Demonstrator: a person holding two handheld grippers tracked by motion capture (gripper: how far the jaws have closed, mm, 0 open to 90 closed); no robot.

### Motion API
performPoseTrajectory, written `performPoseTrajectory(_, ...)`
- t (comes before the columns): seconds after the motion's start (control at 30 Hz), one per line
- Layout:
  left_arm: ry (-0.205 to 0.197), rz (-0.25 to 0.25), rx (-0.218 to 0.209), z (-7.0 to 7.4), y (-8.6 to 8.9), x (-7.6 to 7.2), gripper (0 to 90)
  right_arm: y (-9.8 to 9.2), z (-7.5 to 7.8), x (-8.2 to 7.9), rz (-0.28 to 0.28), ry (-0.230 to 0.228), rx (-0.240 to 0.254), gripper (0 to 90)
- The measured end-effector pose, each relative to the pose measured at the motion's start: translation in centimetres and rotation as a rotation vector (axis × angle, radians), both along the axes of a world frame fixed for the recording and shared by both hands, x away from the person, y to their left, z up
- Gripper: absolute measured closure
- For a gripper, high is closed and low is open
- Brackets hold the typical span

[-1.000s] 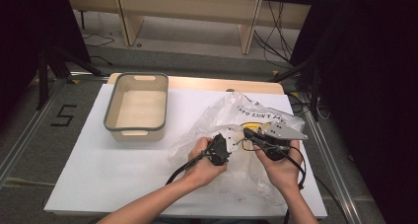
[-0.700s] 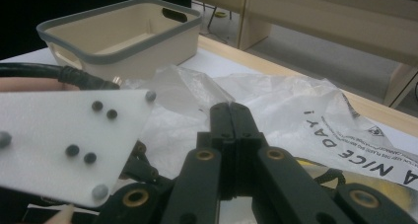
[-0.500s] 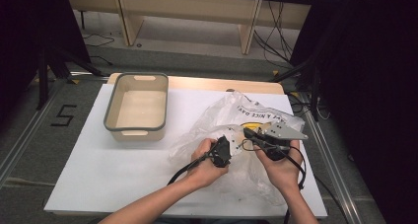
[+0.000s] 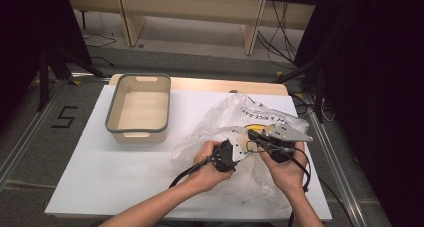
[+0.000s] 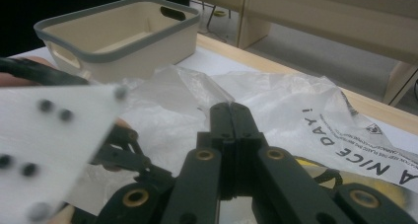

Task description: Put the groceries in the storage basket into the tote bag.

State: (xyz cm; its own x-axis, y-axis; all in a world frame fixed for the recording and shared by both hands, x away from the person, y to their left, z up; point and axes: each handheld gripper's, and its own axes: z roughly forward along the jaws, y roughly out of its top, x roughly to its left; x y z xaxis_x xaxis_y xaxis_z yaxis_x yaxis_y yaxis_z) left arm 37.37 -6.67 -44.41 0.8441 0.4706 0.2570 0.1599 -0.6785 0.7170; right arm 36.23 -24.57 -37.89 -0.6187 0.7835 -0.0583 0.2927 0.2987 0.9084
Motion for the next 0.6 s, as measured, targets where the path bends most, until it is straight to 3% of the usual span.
performPoseTrajectory(0.27,0.003,0.021,-0.064,1.7,3.0,-2.3,49.2,0.1,-0.1,0.0,0.004,0.006,-0.004,90.0)
performPoseTrajectory(0.5,0.033,0.05,-0.121,3.3,7.3,-4.0,44.8,-0.1,-0.2,-0.1,0.009,0.022,-0.009,90.0)
performPoseTrajectory(0.6,0.028,0.074,-0.143,3.9,9.0,-4.6,45.2,0.0,-0.3,-0.2,0.015,0.025,-0.012,90.0)
